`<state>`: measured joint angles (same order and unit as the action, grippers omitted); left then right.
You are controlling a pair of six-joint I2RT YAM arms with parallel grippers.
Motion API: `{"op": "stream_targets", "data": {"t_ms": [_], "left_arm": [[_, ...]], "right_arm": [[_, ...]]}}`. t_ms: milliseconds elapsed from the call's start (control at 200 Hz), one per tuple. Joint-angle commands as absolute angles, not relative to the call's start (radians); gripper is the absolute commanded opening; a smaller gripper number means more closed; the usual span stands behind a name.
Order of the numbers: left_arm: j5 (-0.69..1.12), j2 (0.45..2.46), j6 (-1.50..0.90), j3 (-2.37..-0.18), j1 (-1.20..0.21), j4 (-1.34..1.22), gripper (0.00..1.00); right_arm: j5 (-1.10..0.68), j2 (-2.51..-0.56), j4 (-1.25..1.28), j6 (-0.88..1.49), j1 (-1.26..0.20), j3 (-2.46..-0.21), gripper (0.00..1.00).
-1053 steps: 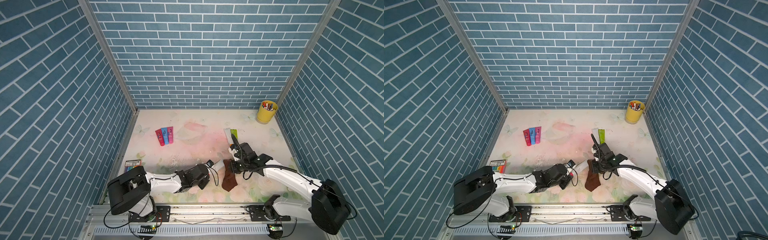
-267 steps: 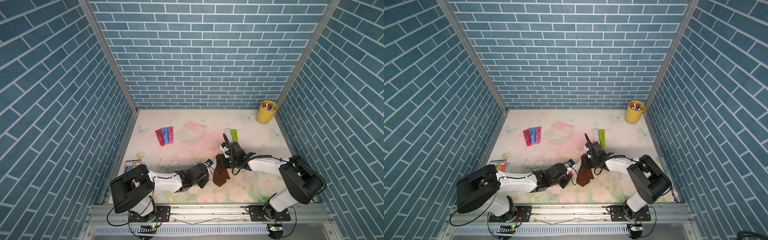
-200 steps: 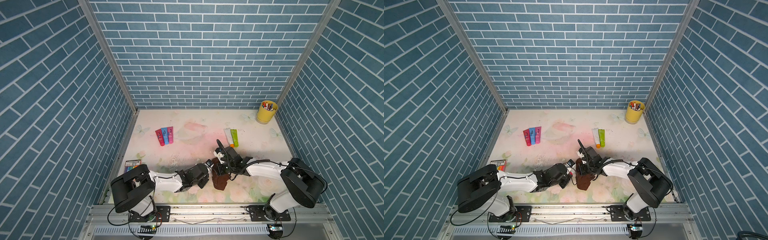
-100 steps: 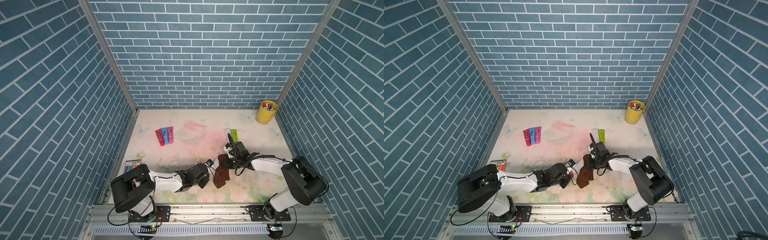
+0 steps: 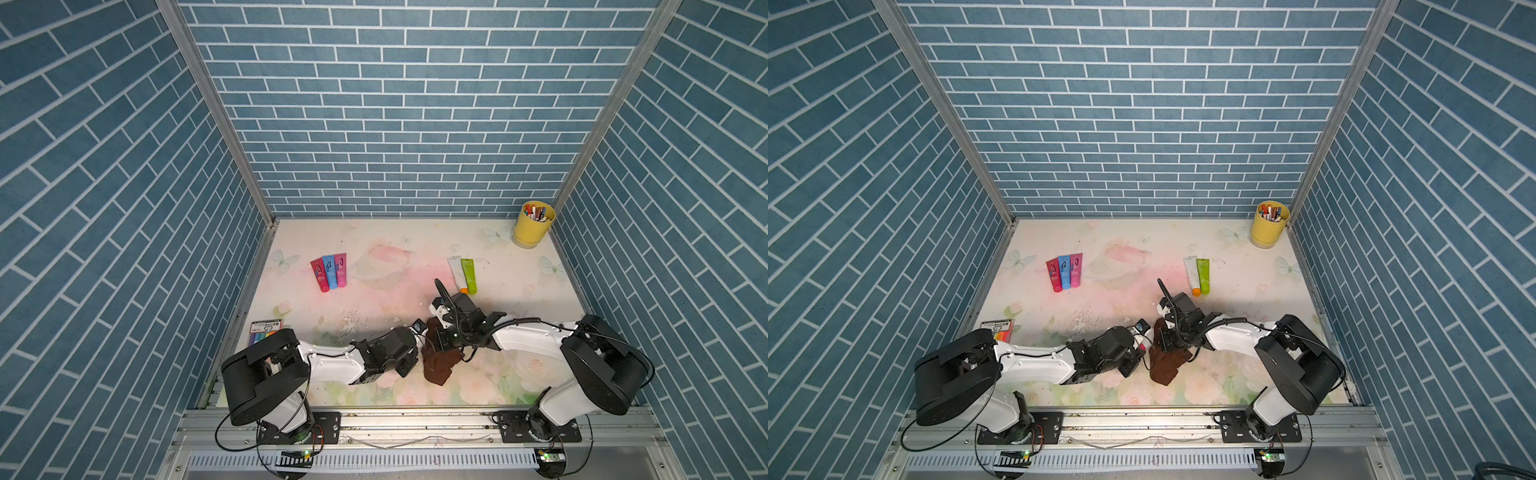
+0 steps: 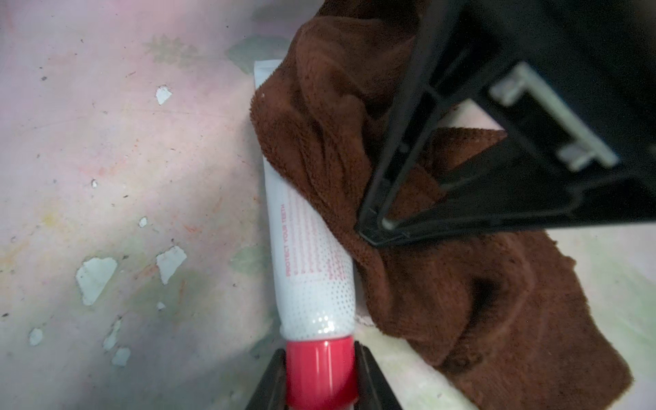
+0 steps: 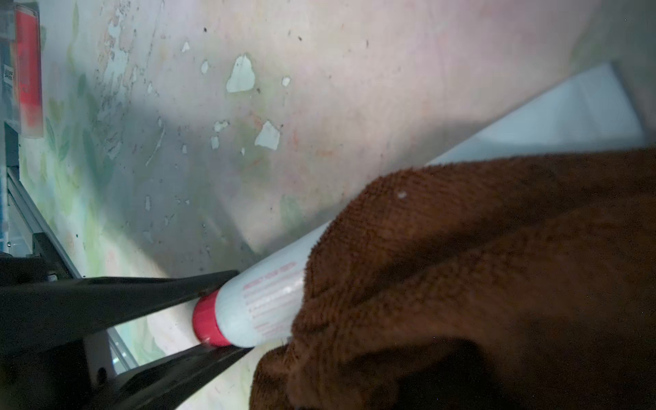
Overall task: Wipe the surface of the toothpaste tube
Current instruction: Wipe the dirt from the toothpaste tube, then move the toothpaste to the center of the board.
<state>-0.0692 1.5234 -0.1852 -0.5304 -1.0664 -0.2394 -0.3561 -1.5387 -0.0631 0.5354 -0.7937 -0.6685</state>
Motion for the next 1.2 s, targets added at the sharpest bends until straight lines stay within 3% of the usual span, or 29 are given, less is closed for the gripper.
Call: {"op": "stream_targets", "data": {"t_ms": [0, 380, 640, 835, 1195], "left_arm": [[0.013, 1.529, -0.154, -0.545, -1.08, -0.27, 0.0], [0.011, 1.508, -0.158, -0.534, -1.08, -0.275, 0.0], [-0.04, 1.49, -0.203, -0.532, -1.047, -0.256, 0.0], [-0.109, 1.487, -0.365, -0.576, -1.023, -0.267, 0.0], [-0.339, 1.79, -0.516, -0.931, -1.007, -0.24, 0.0]], "right_arm": [[-0.381, -1.555, -0.089, 0.532, -0.781, -0.665, 0.0], [-0.024, -1.518, -0.405, 0.486, -0.644, -0.716, 0.0], [-0.073, -1.4, -0.473, 0.519, -0.728, -0.66, 0.0], [-0.158, -1.261, -0.45, 0.559, -0.798, -0.547, 0.0], [-0.298, -0.838, -0.433, 0.589, -0.808, -0.369, 0.0]]}}
